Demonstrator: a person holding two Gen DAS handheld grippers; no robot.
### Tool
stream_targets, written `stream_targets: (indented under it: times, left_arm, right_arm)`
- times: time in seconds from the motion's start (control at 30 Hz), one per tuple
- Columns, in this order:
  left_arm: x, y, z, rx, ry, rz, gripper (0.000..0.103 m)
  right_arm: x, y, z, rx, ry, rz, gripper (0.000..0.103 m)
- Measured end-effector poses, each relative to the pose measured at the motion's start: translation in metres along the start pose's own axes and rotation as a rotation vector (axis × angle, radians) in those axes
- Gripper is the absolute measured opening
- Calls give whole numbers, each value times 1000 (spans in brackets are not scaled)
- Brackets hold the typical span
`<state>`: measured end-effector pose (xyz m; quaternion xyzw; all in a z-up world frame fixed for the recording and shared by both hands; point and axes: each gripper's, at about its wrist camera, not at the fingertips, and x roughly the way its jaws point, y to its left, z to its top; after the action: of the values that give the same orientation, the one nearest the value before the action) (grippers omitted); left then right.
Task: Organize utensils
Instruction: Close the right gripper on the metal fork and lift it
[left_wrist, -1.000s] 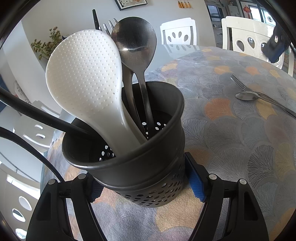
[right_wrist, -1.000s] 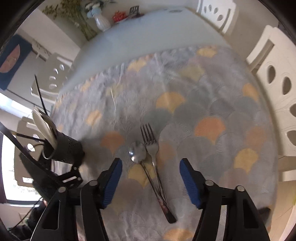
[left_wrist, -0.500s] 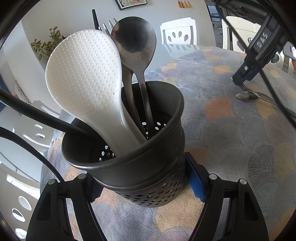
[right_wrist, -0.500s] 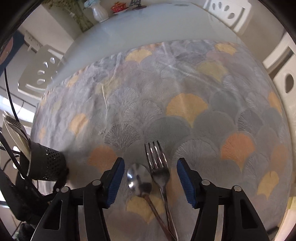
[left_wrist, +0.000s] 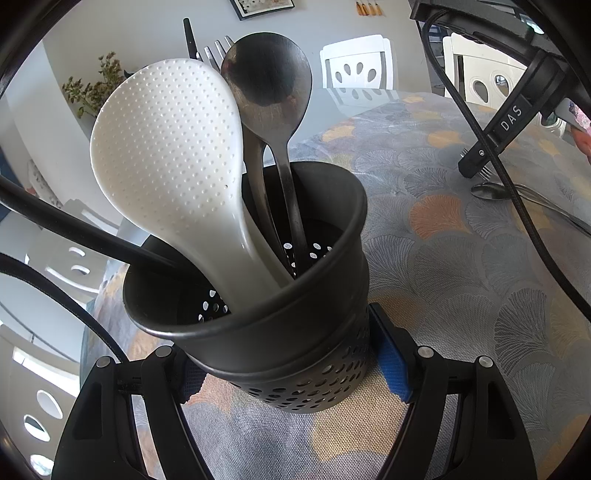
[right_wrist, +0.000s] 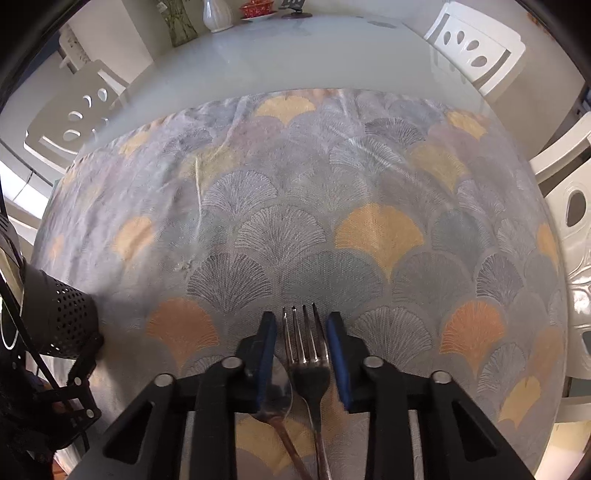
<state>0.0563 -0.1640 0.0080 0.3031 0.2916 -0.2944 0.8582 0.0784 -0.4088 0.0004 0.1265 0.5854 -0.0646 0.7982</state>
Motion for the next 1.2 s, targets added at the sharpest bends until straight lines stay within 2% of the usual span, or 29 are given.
stream_targets:
  times: [0.33, 0.93, 1.03, 1.13, 1.2]
  left_arm:
    - [0, 0, 0, 0, 0, 0, 75]
    - [1, -2, 0, 3, -1, 4, 75]
    - [1, -2, 0, 4, -1, 4, 75]
    - [1, -2, 0, 4, -1, 4, 75]
    - [1, -2, 0, 4, -1, 4, 75]
  right_arm:
    - [-17, -3, -6, 19, -61, -18, 21]
    - [-134, -26, -42, 160, -280, 16, 21]
    - [-155, -25, -43, 166, -331, 11, 19]
    - [-174, -22, -40, 159, -384, 13, 12]
    - [-185, -20, -34, 150, -418, 21, 12]
